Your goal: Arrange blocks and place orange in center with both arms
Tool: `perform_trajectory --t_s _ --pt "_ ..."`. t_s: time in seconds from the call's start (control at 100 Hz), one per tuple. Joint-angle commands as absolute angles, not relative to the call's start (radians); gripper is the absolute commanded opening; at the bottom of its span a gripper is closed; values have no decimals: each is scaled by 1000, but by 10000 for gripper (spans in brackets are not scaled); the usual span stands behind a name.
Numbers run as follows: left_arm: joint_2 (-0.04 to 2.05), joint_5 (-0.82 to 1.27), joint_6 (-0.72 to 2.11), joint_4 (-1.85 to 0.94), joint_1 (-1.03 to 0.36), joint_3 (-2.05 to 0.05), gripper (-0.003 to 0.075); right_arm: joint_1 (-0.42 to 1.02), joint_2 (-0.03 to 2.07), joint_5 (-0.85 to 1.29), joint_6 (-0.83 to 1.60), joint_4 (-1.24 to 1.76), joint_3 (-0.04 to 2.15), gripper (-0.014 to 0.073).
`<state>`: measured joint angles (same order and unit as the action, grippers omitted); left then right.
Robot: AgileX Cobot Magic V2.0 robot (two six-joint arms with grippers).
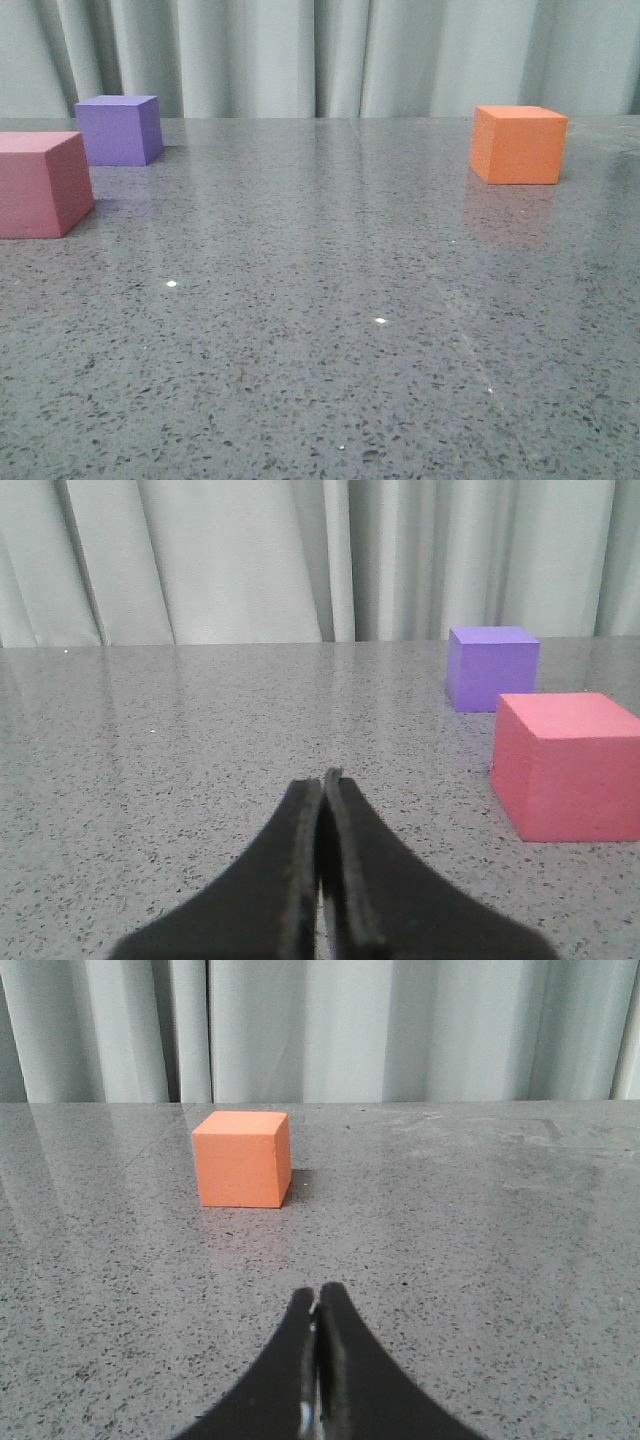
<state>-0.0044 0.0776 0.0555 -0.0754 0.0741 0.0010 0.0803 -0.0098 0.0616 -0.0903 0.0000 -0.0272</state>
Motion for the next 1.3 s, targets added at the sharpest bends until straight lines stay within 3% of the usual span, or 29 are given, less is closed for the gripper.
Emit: perform_trajectory --t_s 0.0,0.33,0.48,0.89,1.17,1.29 --pt "-37 -6 48 -85 70 20 -19 75 -36 -10 -83 -9 -21 -120" --pt "-37 -57 54 -86 70 20 -20 75 -36 -24 -83 -9 -19 -120" --pt "-32 -57 53 -226 70 -21 -20 75 -31 32 -83 0 26 -120" --pt "178 261 61 -216 70 -388 -20 75 149 381 -83 0 340 -120" --pt "379 293 61 -213 70 -601 -18 75 318 485 -83 0 521 -118" --pt "456 312 61 -213 70 -647 25 75 361 476 -83 0 543 -49"
